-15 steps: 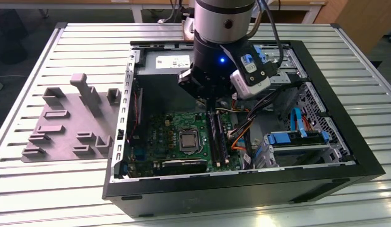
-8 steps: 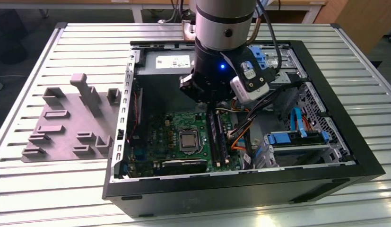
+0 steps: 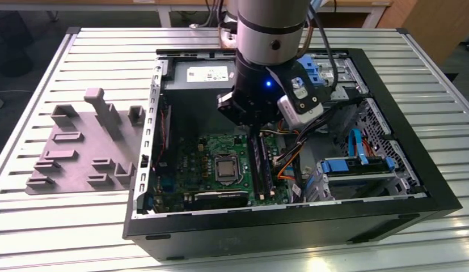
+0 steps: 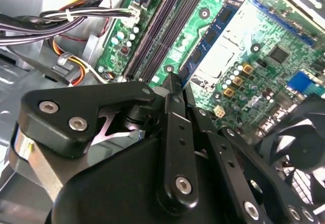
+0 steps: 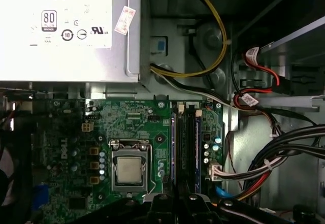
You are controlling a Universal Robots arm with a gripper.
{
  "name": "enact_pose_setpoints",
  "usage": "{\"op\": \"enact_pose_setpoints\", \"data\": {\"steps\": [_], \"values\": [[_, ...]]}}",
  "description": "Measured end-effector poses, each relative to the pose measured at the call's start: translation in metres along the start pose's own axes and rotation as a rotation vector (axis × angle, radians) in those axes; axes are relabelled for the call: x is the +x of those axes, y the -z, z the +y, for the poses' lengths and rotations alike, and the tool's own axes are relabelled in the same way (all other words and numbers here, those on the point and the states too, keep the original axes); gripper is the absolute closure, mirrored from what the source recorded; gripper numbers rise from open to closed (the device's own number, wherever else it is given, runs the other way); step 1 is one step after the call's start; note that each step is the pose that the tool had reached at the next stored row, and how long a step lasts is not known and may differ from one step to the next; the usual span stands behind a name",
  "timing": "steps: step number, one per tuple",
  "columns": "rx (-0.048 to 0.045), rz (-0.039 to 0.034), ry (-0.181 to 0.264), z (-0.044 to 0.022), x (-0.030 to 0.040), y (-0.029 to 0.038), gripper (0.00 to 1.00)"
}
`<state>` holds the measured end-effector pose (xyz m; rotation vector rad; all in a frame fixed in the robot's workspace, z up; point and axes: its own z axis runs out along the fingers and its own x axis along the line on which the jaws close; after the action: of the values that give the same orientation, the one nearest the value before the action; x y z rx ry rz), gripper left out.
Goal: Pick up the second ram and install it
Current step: 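Insert the second ram into the second slot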
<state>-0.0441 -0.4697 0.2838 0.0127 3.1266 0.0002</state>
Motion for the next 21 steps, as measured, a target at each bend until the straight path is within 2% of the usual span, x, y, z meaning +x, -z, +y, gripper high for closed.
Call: {"op": "enact_pose_setpoints", "data": {"steps": [8, 15, 21], "values": [[0.0, 0.0001, 0.0, -0.0004, -0.0004, -0.0144, 0.86], [-0.0002, 0.0001, 0.0, -0.0012, -0.0004, -0.018, 0.86], [0.0, 0.0011, 0.003, -0.0013, -0.0017, -0.0286, 0.86]]}}
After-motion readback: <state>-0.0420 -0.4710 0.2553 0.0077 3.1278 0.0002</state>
